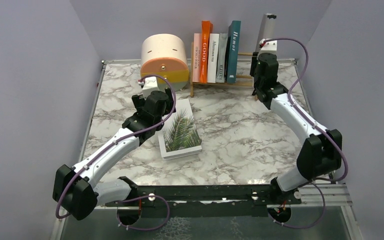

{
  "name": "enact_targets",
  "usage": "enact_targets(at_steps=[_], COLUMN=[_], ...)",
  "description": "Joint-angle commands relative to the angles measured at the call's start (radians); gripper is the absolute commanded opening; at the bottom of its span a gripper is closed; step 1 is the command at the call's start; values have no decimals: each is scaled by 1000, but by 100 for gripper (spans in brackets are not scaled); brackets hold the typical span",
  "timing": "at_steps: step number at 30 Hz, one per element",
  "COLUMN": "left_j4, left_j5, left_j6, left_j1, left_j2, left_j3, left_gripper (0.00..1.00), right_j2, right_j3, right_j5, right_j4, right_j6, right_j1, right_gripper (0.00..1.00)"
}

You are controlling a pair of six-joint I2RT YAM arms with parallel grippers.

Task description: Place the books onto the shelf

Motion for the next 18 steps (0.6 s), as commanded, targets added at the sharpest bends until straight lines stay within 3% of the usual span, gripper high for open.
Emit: enact_targets(at_steps=[1, 18], left_j4=[40, 48], left_j5=[48, 74], left_j6=[20, 33], left_j1=[18, 48], left_j2=[25, 58], left_j3=[-13, -12], left_gripper=[99, 99], right_j2=[77, 354], right_j3=[-13, 61], right_j5=[-165, -281], right_j4=[170, 315], right_j6=[18, 27], right_j1=[-32, -46], right_gripper=[1, 1])
